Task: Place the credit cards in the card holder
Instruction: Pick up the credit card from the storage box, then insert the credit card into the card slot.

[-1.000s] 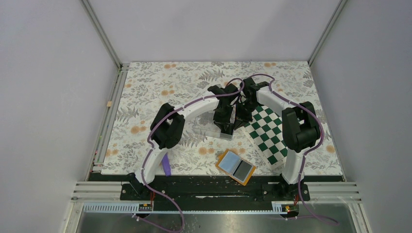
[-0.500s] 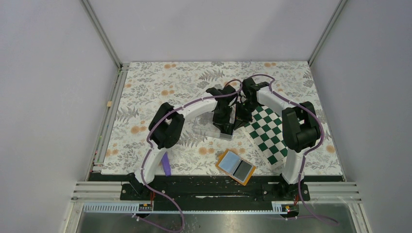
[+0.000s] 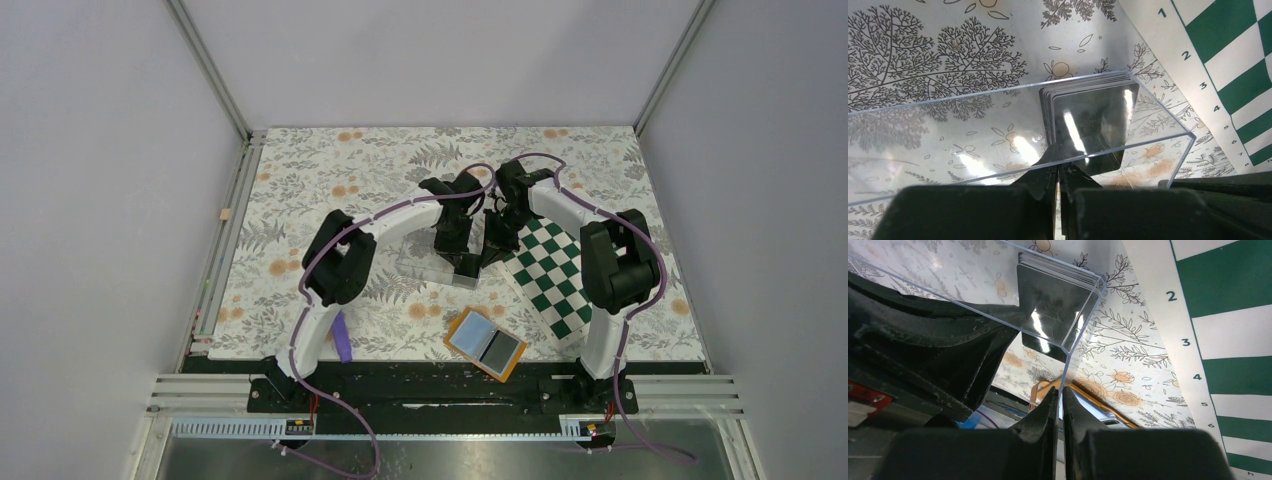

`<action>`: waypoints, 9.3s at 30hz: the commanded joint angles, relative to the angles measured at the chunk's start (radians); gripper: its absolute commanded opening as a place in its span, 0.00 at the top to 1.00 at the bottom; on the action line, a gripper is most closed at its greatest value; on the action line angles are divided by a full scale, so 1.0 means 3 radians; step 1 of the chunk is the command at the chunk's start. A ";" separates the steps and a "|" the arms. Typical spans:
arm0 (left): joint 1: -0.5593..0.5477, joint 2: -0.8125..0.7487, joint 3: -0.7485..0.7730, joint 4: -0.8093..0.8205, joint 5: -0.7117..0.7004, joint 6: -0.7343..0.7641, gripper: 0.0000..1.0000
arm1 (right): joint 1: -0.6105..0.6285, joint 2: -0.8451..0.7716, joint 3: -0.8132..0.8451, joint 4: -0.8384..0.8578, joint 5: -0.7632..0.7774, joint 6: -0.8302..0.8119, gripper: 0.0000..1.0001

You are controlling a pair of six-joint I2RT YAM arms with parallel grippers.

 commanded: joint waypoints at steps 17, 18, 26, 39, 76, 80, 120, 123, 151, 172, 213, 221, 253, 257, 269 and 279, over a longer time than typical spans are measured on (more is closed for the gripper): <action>-0.0064 -0.0454 -0.0011 0.0290 0.0175 -0.0022 1.00 | 0.0052 0.0091 -0.0050 0.0012 0.0000 -0.0045 0.90; -0.0064 -0.0436 -0.0018 0.0293 0.0199 -0.0023 1.00 | 0.0050 0.0090 -0.0051 0.0015 -0.0001 -0.0047 0.90; 0.0040 -0.0414 -0.0265 0.0243 -0.0052 -0.0036 0.59 | 0.0054 0.0074 -0.0058 -0.0001 0.0014 -0.0054 0.90; 0.0271 -0.0525 -0.0810 0.0889 0.0514 -0.0136 0.62 | 0.0057 -0.0259 0.0249 -0.0339 0.0430 -0.0230 0.89; 0.0141 -0.0402 -0.0661 0.0751 0.0302 -0.0247 0.71 | 0.0055 -0.0160 0.0103 -0.0275 0.0401 -0.0250 0.89; 0.0095 -0.0238 -0.0525 0.0751 0.0498 -0.0236 0.82 | 0.0053 -0.0151 0.0095 -0.0274 0.0400 -0.0255 0.89; -0.0219 -0.0312 0.0013 0.0689 0.0657 -0.0070 0.89 | 0.0055 -0.0160 0.0079 -0.0271 0.0414 -0.0276 0.88; -0.0196 -0.0309 -0.0077 0.0795 0.0808 -0.0103 0.86 | 0.0055 -0.0172 0.0072 -0.0265 0.0407 -0.0270 0.88; 0.0061 -0.0802 -0.0872 0.1474 0.0967 -0.0425 1.00 | -0.0021 -0.0480 0.0029 -0.0159 0.0288 -0.0178 0.75; 0.0503 -0.1736 -0.1955 0.2298 0.1284 -0.0679 1.00 | -0.0037 -0.0813 -0.0158 0.0331 -0.0451 0.0029 0.32; 0.0677 -0.2177 -0.2493 0.2837 0.1404 -0.0967 1.00 | -0.0126 -0.0970 -0.0797 0.1461 -0.0984 0.1014 0.89; 0.0680 -0.2224 -0.2547 0.2878 0.1377 -0.1007 1.00 | -0.0130 -0.1004 -0.0959 0.1496 -0.0997 0.1057 0.65; 0.0679 -0.2216 -0.2566 0.2704 0.1223 -0.0910 1.00 | -0.0131 -0.1221 -0.1487 0.2637 -0.1371 0.1962 0.83; 0.0678 -0.2215 -0.2560 0.2670 0.1212 -0.0883 1.00 | -0.0129 -0.1246 -0.1469 0.2628 -0.1367 0.1966 0.84; 0.0678 -0.2233 -0.2701 0.3000 0.1426 -0.1042 1.00 | -0.0144 -0.1324 -0.1789 0.3810 -0.1349 0.2418 0.85; 0.0677 -0.2256 -0.2753 0.2932 0.1352 -0.1016 1.00 | -0.0145 -0.1469 -0.1946 0.4345 -0.1417 0.2552 0.83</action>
